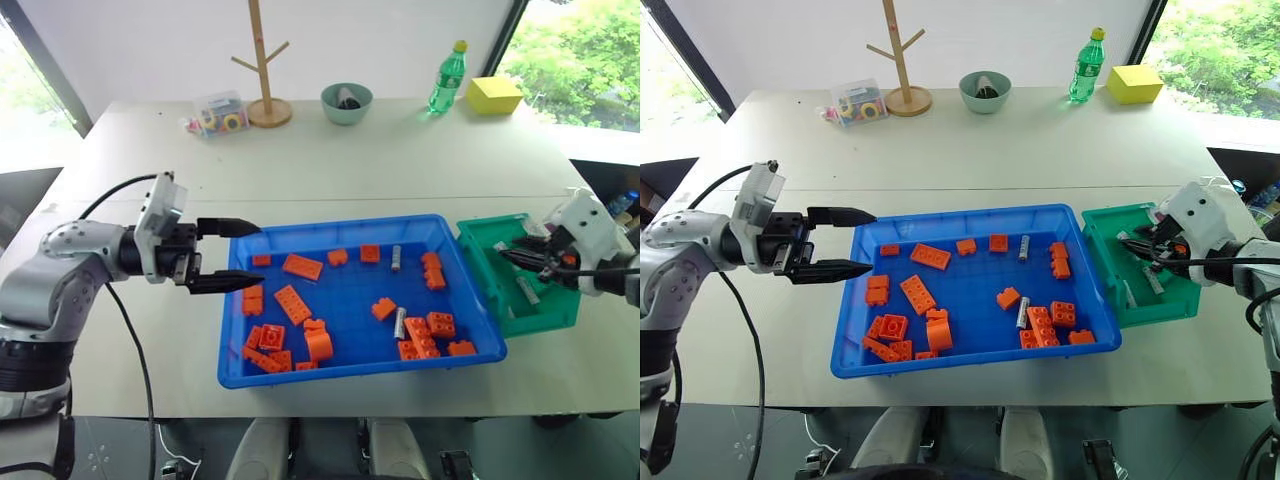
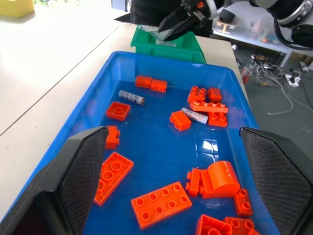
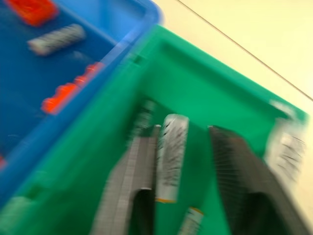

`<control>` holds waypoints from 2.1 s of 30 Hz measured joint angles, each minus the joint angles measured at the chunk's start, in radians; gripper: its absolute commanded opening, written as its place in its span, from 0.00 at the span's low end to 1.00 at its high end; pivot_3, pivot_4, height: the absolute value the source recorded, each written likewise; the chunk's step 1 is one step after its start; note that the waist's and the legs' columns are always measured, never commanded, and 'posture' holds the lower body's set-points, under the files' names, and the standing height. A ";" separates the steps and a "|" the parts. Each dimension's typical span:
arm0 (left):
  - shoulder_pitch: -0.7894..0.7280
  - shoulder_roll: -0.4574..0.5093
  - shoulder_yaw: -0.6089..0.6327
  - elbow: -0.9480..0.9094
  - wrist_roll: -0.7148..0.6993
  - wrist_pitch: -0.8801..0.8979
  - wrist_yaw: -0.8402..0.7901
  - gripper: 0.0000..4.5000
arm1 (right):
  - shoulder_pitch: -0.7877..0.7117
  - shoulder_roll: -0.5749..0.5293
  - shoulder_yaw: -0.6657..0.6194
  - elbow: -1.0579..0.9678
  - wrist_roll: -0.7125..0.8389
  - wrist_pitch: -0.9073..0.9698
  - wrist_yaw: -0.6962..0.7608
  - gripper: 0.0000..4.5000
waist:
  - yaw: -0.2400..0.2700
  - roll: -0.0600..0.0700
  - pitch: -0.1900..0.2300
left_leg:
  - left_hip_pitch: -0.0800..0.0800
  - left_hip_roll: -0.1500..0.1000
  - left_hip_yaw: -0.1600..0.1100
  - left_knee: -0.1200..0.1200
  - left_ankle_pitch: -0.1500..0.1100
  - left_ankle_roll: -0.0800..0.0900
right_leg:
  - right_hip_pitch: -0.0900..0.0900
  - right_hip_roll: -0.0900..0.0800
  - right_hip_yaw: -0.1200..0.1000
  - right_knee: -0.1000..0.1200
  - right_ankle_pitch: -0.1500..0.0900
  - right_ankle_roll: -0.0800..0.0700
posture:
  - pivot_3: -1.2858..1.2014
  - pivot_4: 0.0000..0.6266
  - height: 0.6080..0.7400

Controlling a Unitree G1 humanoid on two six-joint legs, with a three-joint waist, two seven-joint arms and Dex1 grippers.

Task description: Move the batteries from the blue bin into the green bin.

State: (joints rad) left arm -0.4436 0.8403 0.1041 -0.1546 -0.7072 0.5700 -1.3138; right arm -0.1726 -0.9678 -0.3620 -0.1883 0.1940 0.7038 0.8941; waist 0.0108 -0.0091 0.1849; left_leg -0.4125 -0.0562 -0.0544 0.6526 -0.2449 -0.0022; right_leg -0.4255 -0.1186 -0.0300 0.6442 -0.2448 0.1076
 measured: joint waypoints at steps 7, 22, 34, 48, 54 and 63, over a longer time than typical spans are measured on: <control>-0.002 0.000 -0.003 0.005 0.000 0.001 -0.003 1.00 | -0.147 -0.018 0.000 -0.092 0.138 0.159 -0.003 0.68 | -0.007 0.000 0.000 | 0.000 0.000 -0.001 0.000 0.000 0.000 | 0.000 0.000 0.000 0.000 0.000 0.000 | 0.52 0.24 0.72; -0.002 0.001 -0.003 0.002 0.000 0.010 0.007 1.00 | -0.181 0.053 0.203 -0.434 0.488 0.702 -0.135 0.68 | 0.002 -0.002 0.001 | -0.005 0.000 -0.003 0.002 -0.001 0.002 | 0.000 0.000 -0.001 -0.005 0.000 0.000 | 0.52 0.24 0.72; -0.001 0.001 -0.003 -0.002 0.000 0.011 0.008 1.00 | -0.183 0.126 0.351 -0.332 0.483 0.726 -0.239 0.68 | 0.000 -0.002 0.001 | -0.005 0.000 -0.003 0.002 -0.001 0.002 | -0.001 0.000 -0.002 -0.005 0.000 0.000 | 0.52 0.24 0.72; -0.002 0.001 -0.003 0.005 0.000 0.010 0.007 1.00 | -0.236 0.139 0.498 -0.290 0.433 0.621 -0.230 0.68 | -0.005 -0.003 0.000 | -0.003 0.000 -0.003 0.002 -0.001 0.002 | 0.001 0.001 -0.002 -0.005 0.000 0.001 | 0.52 0.24 0.72; -0.002 0.001 -0.003 0.005 0.000 0.008 0.007 1.00 | -0.233 0.088 0.500 -0.303 0.439 0.626 -0.210 0.68 | 0.002 -0.003 0.000 | -0.003 0.000 -0.003 0.002 -0.001 0.002 | 0.001 0.001 -0.002 -0.005 0.000 0.001 | 0.52 0.24 0.72; -0.009 -0.015 -0.005 0.016 0.009 -0.009 0.007 1.00 | -0.201 -0.090 0.559 -0.276 0.246 0.173 -0.030 0.68 | -0.005 -0.003 0.001 | -0.003 0.000 -0.002 0.002 -0.001 0.002 | 0.000 0.002 -0.003 -0.005 0.001 0.001 | 0.52 0.24 0.72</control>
State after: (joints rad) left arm -0.4525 0.8249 0.0988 -0.1388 -0.6980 0.5608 -1.3071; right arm -0.3734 -1.0578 0.1970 -0.4647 0.4401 0.8770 0.8645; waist 0.0058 -0.0124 0.1857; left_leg -0.4160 -0.0563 -0.0560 0.6543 -0.2459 0.0000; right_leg -0.4252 -0.1165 -0.0326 0.6394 -0.2442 0.1085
